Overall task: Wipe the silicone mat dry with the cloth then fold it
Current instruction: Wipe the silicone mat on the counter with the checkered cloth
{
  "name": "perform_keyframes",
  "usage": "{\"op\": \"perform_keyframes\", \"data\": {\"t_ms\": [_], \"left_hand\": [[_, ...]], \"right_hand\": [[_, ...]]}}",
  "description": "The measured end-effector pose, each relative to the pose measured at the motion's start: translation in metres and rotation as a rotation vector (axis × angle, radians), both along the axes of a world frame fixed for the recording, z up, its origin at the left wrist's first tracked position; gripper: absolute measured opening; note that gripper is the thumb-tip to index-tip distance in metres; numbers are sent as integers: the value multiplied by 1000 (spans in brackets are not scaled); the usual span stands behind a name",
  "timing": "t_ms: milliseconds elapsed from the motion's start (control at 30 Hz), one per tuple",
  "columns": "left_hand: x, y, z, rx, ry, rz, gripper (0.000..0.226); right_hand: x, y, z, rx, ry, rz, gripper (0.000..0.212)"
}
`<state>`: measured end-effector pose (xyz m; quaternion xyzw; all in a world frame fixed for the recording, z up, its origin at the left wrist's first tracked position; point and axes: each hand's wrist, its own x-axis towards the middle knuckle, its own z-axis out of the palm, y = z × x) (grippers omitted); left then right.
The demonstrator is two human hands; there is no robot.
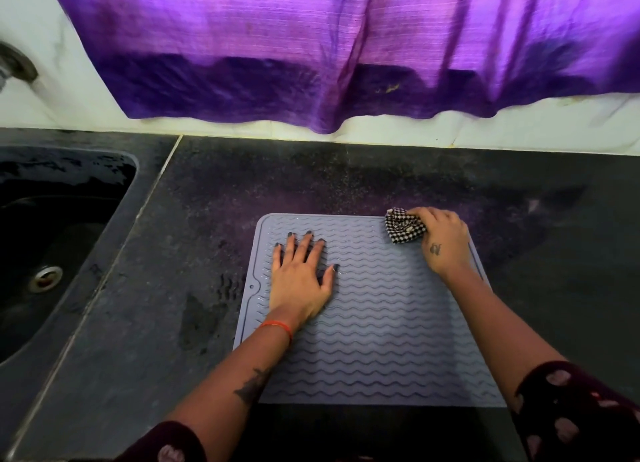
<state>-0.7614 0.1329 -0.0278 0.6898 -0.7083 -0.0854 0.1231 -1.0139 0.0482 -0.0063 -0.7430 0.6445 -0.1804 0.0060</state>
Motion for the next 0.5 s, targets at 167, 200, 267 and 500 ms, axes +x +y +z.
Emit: {"op": "perform_keyframes", "data": {"t_ms": [167, 200, 267, 500], "left_hand": [[0, 0, 0, 3, -5, 0, 66], [1, 0, 0, 3, -5, 0, 66], [0, 0, -1, -1, -2, 3, 65], [0, 0, -1, -9, 2, 2, 65]], "right_hand": [[2, -7, -1, 115, 31, -23, 57], [-3, -11, 4, 130, 40, 8, 55], [-16, -12, 7, 92, 72, 21, 49], [-21, -8, 1, 86, 80, -37, 51]]}}
